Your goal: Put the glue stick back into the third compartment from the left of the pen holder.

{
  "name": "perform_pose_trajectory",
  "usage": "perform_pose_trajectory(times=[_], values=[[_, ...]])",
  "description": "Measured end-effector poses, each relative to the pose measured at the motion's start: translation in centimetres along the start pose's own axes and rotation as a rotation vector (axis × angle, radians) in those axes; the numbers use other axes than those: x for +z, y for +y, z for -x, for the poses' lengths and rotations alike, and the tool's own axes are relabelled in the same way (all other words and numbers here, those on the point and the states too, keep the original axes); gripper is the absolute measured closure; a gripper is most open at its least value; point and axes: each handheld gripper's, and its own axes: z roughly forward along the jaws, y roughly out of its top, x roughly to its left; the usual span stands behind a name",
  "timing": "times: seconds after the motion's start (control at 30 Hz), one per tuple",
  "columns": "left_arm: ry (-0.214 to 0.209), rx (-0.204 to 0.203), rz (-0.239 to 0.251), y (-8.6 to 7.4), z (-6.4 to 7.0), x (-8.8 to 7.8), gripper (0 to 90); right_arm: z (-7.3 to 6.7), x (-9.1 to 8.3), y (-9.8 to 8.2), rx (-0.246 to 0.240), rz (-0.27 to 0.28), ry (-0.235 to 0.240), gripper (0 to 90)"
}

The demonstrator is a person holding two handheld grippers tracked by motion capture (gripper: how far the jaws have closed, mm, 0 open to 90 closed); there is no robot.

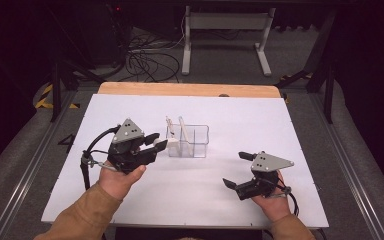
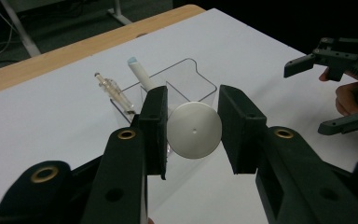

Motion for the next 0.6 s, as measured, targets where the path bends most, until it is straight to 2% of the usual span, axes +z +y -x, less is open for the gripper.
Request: perform_pose_trajectory(times=[0.6], values=[[-0.05, 0.001, -0.026, 1.9, 0.1, 3.5, 64.7, 0.0, 0.0, -0.1, -0.002, -0.005, 0.002, 0.6]])
